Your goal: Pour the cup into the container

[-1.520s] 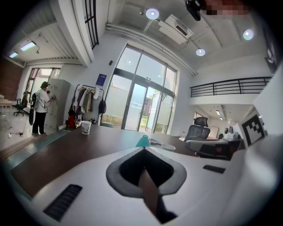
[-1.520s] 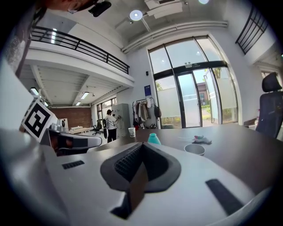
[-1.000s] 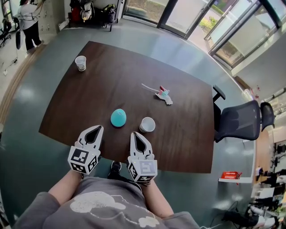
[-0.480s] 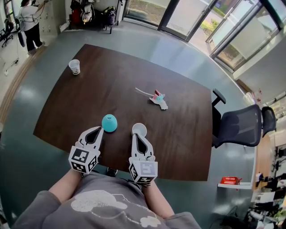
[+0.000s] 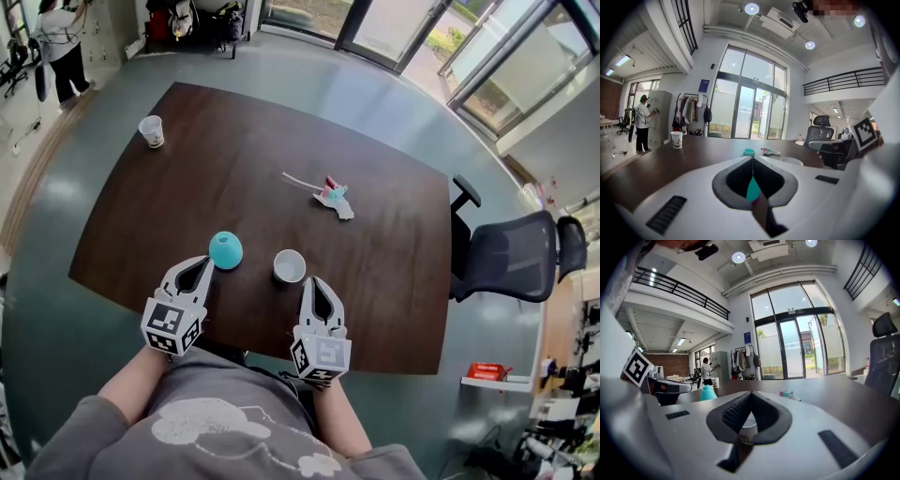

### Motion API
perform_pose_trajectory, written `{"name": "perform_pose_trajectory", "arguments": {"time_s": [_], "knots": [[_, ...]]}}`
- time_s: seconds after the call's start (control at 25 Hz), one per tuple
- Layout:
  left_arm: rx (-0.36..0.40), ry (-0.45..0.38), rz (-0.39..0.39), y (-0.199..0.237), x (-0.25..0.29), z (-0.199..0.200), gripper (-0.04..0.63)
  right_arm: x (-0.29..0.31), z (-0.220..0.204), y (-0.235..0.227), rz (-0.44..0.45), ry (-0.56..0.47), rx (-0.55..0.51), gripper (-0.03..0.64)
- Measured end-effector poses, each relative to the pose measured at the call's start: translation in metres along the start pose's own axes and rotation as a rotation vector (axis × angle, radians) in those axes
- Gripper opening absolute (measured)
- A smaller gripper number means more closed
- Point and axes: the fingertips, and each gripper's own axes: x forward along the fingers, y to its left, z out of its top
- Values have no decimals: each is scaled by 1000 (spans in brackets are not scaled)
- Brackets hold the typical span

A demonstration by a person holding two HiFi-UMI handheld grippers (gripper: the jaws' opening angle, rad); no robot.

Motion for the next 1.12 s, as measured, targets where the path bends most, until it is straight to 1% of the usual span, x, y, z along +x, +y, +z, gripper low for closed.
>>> {"name": "perform_pose_trajectory", "arguments": {"time_s": [0.16, 0.24, 0.32, 0.48, 0.6, 0.64, 0.68, 0.8, 1.0, 1.12], "knots": [[3, -1, 8, 7, -2, -5, 8, -4, -16, 7, 41, 32, 19, 11], [0, 4, -7, 5, -1, -9, 8, -3, -24, 10, 46, 47, 5, 26], [2, 16, -24, 4, 2, -14, 8, 0, -32, 12, 41, 57, -10, 57], [-12, 32, -36, 6, 6, -23, 8, 5, -53, 15, 29, 104, -27, 154], [-25, 39, -35, 11, 9, -25, 8, 14, -72, 18, 36, 163, -45, 254], [-26, 40, -36, 13, 11, -26, 8, 18, -77, 20, 37, 180, -52, 297], [-26, 42, -39, 14, 12, -26, 8, 22, -80, 21, 36, 192, -56, 322], [-26, 50, -45, 18, 16, -29, 8, 35, -88, 22, 26, 218, -70, 341], [-40, 66, -50, 25, 17, -35, 8, 54, -99, 18, 3, 246, -70, 342], [-46, 74, -54, 28, 20, -36, 8, 65, -103, 17, 4, 262, -65, 342]]}}
